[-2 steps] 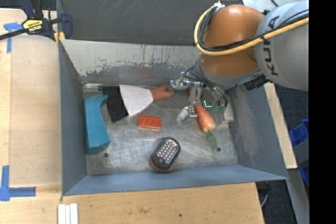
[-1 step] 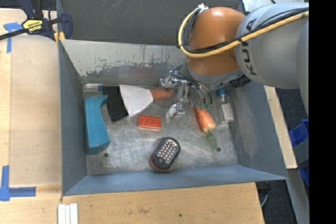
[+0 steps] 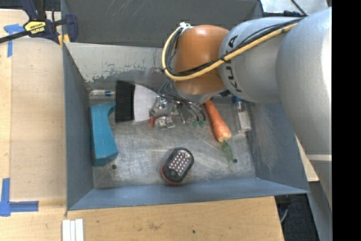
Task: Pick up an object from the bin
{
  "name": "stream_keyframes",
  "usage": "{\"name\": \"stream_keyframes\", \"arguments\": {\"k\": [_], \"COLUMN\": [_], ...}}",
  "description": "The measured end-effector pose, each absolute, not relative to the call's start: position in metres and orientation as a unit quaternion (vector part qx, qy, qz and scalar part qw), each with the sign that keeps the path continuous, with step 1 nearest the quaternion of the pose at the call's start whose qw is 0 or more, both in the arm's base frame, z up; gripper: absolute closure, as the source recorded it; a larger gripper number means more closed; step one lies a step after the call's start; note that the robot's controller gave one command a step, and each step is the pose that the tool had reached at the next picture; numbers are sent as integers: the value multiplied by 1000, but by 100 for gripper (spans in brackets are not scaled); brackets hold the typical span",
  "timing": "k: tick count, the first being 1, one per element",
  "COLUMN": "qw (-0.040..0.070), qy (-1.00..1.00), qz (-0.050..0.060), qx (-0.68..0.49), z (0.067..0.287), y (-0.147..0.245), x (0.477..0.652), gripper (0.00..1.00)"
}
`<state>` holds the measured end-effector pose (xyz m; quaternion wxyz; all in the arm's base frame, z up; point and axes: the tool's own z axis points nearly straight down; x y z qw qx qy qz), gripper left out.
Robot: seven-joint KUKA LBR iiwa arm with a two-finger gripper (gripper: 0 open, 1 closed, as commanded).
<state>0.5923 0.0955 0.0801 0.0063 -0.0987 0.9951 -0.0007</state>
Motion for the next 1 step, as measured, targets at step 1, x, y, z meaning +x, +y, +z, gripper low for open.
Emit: {"name": "stream_keyframes", "arguments": {"k": [1], "qw": [6], "qy": [995], "qz": [-1], "qx": [-98], "z": [80], "y": [95], "x": [592], "gripper": [100]}}
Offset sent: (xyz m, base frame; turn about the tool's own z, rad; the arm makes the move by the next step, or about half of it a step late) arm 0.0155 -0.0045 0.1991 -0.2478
